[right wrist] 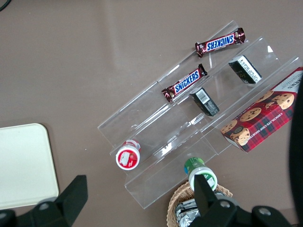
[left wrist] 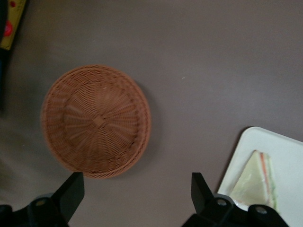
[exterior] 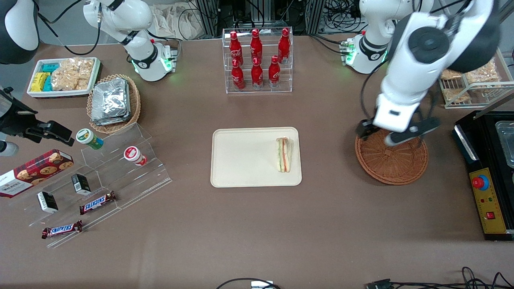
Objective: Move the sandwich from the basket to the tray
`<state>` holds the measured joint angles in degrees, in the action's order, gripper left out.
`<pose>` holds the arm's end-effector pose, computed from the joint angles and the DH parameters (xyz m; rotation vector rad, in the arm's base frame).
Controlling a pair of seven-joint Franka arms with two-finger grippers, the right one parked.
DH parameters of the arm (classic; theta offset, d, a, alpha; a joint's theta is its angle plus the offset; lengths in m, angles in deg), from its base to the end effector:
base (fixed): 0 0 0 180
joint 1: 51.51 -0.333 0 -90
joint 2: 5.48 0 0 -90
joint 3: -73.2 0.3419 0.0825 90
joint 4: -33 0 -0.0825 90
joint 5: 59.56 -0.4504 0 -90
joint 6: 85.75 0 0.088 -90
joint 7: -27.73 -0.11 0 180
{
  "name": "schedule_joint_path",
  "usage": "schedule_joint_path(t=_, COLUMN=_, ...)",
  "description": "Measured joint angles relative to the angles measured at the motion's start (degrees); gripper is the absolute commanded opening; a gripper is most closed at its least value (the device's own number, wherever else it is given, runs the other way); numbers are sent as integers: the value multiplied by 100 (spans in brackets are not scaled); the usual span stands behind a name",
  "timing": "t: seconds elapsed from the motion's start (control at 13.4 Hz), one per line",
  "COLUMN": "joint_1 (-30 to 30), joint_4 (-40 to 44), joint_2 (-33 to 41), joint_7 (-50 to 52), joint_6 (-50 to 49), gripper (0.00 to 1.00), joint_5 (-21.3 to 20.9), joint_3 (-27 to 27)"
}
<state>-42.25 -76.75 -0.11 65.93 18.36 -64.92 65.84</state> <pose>0.5715 -0.1645 0.5387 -2.9995 -0.5368 -0.0644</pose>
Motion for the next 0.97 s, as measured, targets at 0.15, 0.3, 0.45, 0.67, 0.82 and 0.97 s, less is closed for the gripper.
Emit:
schedule_joint_path(t=0.15, joint_1=46, joint_4=-177, joint_2=477, joint_7=-599, joint_6=-220, gripper=100, joint_5=275, joint_3=492)
schedule_joint_path(t=0.3, joint_1=68, joint_4=-206, joint_2=727, joint_7=-1128, joint_6=-373, gripper=100, joint_5=325, joint_3=821)
schedule_joint_path(t=0.45, joint_1=93, joint_4=-206, joint_2=776, joint_7=-1650, joint_6=-441, gripper=100, joint_5=332, joint_3=1028)
schedule_joint_path(t=0.67, joint_1=106, joint_4=-206, joint_2=773, joint_7=-1887, joint_6=-491, gripper=100, joint_5=352, joint_3=1099)
schedule_joint_path(t=0.82, joint_1=138, joint_4=-195, joint_2=773, joint_7=-1903, joint_6=-521, gripper=100, joint_5=403, joint_3=1098)
schedule_joint_path(t=0.97, joint_1=184, joint_4=-143, joint_2=773, joint_7=-1909, joint_6=-695, gripper=100, joint_5=424, joint_3=1095)
